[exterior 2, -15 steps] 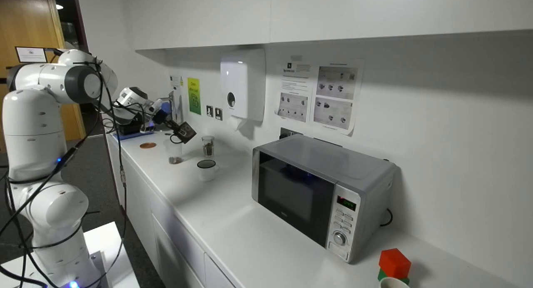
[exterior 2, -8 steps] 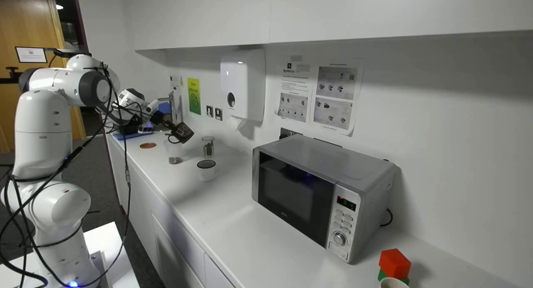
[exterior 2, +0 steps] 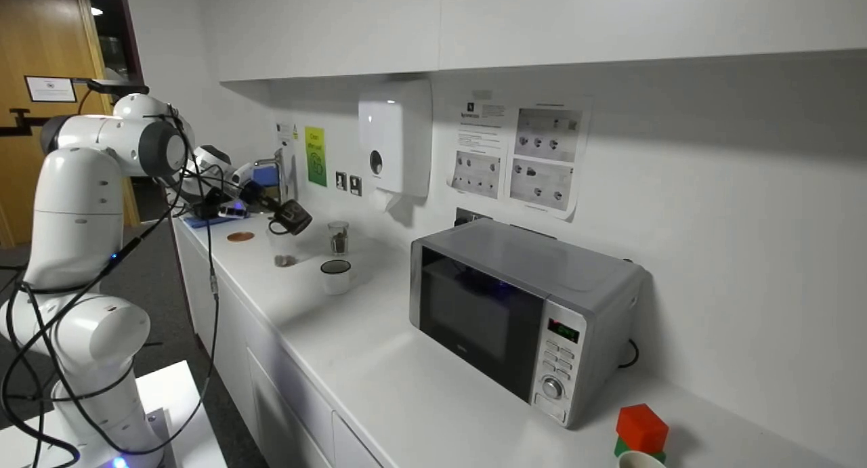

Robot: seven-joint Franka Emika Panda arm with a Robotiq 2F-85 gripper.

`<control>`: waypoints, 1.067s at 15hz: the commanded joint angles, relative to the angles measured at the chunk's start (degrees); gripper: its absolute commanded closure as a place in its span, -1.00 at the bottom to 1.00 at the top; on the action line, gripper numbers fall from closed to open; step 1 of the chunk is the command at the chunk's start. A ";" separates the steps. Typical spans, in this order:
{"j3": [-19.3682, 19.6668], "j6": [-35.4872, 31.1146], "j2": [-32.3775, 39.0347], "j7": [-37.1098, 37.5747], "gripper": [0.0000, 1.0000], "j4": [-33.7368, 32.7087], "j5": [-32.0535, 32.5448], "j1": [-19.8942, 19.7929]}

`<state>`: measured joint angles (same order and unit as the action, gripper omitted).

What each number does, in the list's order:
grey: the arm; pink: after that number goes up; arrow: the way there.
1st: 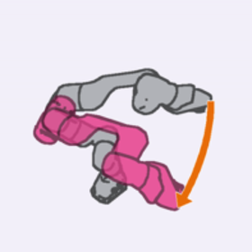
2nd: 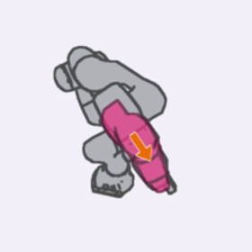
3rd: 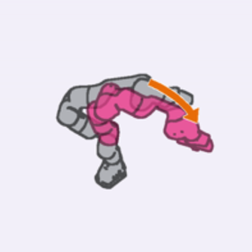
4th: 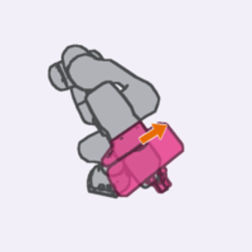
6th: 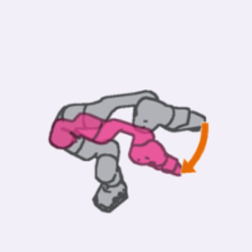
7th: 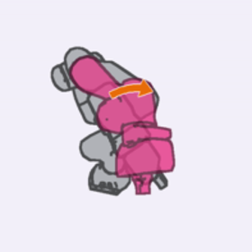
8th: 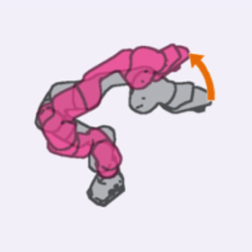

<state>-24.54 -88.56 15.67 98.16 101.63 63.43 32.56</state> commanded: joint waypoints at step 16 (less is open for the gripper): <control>2.28 14.41 6.16 -6.11 0.96 -6.47 5.79 6.84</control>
<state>-23.40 -77.61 20.97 95.03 97.76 66.94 37.53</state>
